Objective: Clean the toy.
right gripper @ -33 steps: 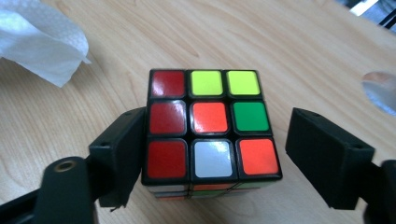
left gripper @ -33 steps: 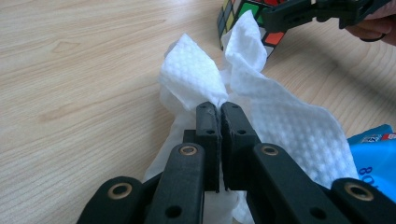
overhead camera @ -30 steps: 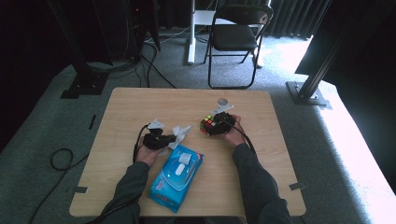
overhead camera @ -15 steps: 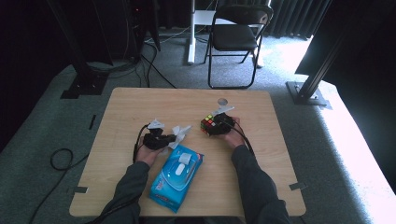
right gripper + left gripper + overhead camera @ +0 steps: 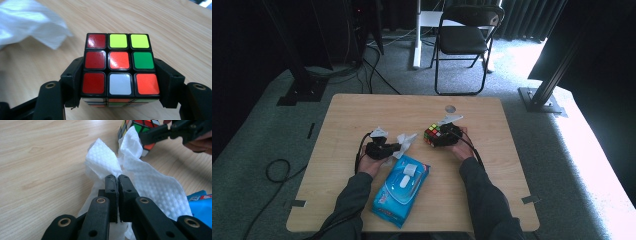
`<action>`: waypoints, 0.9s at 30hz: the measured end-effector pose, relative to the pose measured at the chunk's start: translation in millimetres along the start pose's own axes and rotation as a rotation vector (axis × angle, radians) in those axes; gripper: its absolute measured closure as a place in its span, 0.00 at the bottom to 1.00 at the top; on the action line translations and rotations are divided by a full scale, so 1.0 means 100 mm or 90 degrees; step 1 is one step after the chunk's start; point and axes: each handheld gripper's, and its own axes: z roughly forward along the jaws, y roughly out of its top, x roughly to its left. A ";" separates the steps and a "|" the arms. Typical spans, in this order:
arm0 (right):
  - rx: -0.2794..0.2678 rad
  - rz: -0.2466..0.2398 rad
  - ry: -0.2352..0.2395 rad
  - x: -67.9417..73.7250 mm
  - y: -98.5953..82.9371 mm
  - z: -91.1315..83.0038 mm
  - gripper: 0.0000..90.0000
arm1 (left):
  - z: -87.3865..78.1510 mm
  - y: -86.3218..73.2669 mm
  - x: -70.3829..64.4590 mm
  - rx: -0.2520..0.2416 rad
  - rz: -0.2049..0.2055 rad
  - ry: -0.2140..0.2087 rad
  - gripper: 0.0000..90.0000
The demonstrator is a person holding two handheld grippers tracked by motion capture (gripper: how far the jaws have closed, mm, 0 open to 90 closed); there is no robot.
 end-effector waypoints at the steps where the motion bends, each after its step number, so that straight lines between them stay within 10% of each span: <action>1: -0.002 -0.002 0.004 0.02 0.00 0.00 0.38 | -0.01 0.01 0.00 -0.002 -0.001 -0.001 0.97; 27: -0.038 -0.115 0.098 0.57 0.28 -0.04 0.38 | -0.04 0.32 -0.04 -0.033 0.009 -0.005 0.97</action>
